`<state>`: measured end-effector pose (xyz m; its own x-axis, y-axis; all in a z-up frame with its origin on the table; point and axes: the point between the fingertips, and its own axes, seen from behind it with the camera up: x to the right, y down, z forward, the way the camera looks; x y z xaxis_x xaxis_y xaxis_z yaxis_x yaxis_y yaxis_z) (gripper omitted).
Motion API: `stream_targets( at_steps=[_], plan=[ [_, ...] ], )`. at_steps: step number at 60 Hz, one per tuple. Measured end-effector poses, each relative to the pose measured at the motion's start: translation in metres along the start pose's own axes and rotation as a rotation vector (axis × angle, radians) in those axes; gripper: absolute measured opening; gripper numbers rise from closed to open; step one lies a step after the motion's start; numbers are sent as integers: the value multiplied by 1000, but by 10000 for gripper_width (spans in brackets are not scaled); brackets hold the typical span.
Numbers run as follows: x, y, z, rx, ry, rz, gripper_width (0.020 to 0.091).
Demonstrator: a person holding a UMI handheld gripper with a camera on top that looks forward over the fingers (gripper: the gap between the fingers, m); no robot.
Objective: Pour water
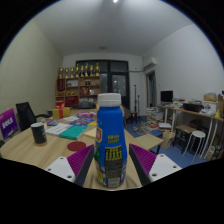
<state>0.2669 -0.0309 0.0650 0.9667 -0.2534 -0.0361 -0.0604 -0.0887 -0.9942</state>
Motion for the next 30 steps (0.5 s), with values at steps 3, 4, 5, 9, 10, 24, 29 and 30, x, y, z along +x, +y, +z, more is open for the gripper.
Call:
stream_targets(
  at_steps=[3,4,5,9,10,24,29,30],
  plan=[
    [0,1,12,-1,8,9,774],
    [-1,1,14,-3,6,10,765],
    [-2,1,17,-3,6,11,712],
    [-5,4,23,-6,3,18,612],
    [-4,3,22,-2,6,19,591],
    [-4,6,21,-13,7,52,513],
    [-6,3,19,-25,11,5,488],
    [-9,1,18,-27,4,-15,487]
  ],
)
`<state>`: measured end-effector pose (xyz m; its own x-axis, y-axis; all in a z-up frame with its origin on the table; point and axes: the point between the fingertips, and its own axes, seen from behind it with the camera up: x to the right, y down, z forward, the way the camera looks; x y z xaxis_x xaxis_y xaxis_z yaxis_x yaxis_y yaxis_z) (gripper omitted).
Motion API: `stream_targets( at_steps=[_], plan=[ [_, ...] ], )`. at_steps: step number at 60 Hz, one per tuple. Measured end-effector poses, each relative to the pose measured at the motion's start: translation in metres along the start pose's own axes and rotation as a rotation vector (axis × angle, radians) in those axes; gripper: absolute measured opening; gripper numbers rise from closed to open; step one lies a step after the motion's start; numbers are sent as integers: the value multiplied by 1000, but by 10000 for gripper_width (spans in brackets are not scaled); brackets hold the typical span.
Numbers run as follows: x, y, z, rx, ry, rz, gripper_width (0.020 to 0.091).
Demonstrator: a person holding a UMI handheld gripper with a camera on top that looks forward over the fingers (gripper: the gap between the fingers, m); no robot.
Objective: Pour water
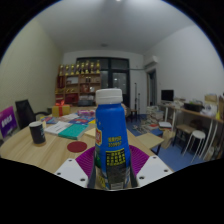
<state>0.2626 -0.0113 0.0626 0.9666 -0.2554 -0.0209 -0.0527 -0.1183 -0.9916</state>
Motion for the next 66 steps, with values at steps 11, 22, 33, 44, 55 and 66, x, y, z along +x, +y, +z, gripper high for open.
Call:
stream_targets(
  at_steps=[11,22,33,44,55,66],
  plan=[
    [-58,-88,3,115,-34,-358,486],
    [-141,-165,50,215,30,-1001,485],
    [-198,-168,98,249,141,-1643,487],
    [-222,-161,121,257,184,-1946,486],
    [-251,-157,126,323,211,-2150,484],
    [-260,-161,125,347,219,-2196,487]
  ],
)
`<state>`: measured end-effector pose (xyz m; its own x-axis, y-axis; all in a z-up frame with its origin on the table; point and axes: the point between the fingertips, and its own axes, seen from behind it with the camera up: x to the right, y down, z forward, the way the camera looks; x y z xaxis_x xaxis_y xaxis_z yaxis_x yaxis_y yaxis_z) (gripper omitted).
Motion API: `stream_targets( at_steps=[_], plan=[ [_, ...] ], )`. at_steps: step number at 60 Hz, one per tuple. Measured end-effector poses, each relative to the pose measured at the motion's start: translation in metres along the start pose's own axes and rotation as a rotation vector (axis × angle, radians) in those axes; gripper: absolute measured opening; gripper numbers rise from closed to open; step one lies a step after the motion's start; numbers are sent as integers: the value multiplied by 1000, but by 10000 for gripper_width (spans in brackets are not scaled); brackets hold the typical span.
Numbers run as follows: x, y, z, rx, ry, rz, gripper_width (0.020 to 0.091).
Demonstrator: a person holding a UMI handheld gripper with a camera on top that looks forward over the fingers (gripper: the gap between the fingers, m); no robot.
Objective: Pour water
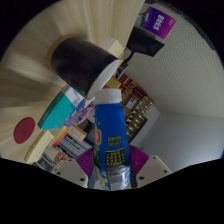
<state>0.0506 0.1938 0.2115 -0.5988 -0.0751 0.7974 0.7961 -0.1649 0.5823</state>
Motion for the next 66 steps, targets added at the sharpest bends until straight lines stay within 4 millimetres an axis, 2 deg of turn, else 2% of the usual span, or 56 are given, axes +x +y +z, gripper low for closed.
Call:
stream_targets(
  at_steps=[5,7,8,9,14,15,16,17,18,20,21,22,25,26,27,28,29,30,31,35,36,37,38,39,40,41,45,46,47,52,53,54,57,59,60,62,66],
  plan=[
    [6,4,6,5,2,79,486],
    [10,9,6,0,4,176,481],
    [12,13,0,-9,13,250,489],
    [13,18,7,-8,4,323,490],
    [10,43,9,-59,-16,846,484],
    [6,44,3,-66,-16,973,485],
    [7,50,-15,-59,-7,1096,483],
    [3,48,-2,-37,-44,1210,487],
    [-3,47,2,-22,-77,1330,484],
    [-9,43,0,8,-124,1571,485],
    [-10,42,-2,21,-154,1681,485],
    [-14,32,-23,25,-129,1817,485],
    [-27,27,-19,82,-219,2079,486],
    [-27,26,-28,85,-213,2170,485],
    [-29,26,-27,93,-231,2228,485],
    [-38,18,-38,95,-202,2298,484],
    [-48,17,-27,97,-242,2318,485],
    [-54,15,-25,91,-253,2345,485],
    [-62,8,-36,82,-264,2363,484],
    [-89,8,-26,48,-285,2359,487],
    [-109,-6,-38,37,-268,2356,485],
    [-109,16,-20,21,-285,2340,485],
    [-114,16,-17,10,-291,2328,485],
    [-120,-2,-21,3,-297,2317,486],
    [-121,13,-11,3,-311,2315,486],
    [-126,-5,-16,0,-320,2307,486],
    [-135,-8,-10,2,-351,2282,487],
    [-148,-26,-17,7,-342,2275,485],
    [-145,-6,-14,7,-355,2263,486],
    [-158,-11,-12,-18,-381,2190,502],
    [-159,-22,-13,0,-349,2198,490],
    [-158,-14,-12,2,-354,2205,487],
    [-162,-12,-11,-26,-368,2228,488],
    [-162,-20,-7,-28,-358,2240,488],
    [-164,-11,-10,-27,-365,2240,488],
    [-164,-11,-11,-26,-364,2241,489],
    [-163,-11,-12,-23,-361,2238,550]
  ],
)
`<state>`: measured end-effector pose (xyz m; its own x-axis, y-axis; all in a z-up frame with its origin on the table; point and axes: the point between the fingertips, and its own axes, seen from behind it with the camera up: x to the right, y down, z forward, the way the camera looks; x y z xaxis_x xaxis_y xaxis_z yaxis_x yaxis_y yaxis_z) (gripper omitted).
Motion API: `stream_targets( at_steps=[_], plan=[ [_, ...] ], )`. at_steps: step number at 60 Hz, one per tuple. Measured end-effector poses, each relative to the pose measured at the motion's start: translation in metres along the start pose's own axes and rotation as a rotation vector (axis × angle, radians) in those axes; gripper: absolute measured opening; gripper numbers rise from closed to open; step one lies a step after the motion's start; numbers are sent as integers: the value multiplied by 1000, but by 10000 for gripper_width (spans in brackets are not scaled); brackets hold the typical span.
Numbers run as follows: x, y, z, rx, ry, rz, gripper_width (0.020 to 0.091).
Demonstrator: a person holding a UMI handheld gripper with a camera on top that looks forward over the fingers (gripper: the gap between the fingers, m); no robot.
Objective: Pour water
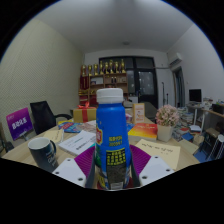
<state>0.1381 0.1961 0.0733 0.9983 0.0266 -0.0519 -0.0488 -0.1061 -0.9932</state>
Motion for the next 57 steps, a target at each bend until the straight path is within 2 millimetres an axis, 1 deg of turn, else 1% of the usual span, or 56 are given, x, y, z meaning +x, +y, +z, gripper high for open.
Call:
stream_targets(
  at_steps=[1,3,5,6,7,9,10,11,12,17,19,23,24,25,26,30,31,32,36,37,38,39,46,47,48,49,54,55,57],
  plan=[
    [1,-1,3,-3,1,1,579],
    [1,0,1,-5,5,4,601],
    [1,1,-2,-6,4,7,641],
    [2,2,-4,-9,7,8,675],
    [3,2,-6,-12,12,10,694],
    [3,3,-11,-13,13,13,799],
    [2,4,-15,-12,12,15,833],
    [1,4,-18,-13,10,16,837],
    [5,4,-24,-14,7,15,853],
    [2,5,-44,-20,3,7,843],
    [3,6,-57,-21,0,5,839],
    [-1,2,-82,-17,-13,-1,839],
    [-10,-1,-82,-18,-10,-2,839],
    [-5,-2,-96,-18,-12,-5,840],
    [-5,-4,-109,-17,-13,-10,839],
    [-9,-12,-144,-5,-14,-26,838],
    [-15,-15,-142,-5,-13,-29,840],
    [-13,-17,-161,-4,-16,-33,839],
    [-19,-20,-197,-3,-21,-37,838],
    [-20,-22,-202,-4,-21,-33,837],
    [-22,-23,-210,-3,-22,-29,837],
    [-23,-25,-222,-2,-23,-24,839],
    [-39,-33,-284,10,-56,0,843],
    [-44,-33,-279,18,-59,0,839],
    [-46,-35,-288,24,-64,-3,840],
    [-45,-37,-301,27,-67,-6,837],
    [-45,-38,-337,30,-54,-14,840],
    [-47,-39,-341,31,-53,-15,840],
    [-50,-42,-355,40,-57,-17,840]
  ],
)
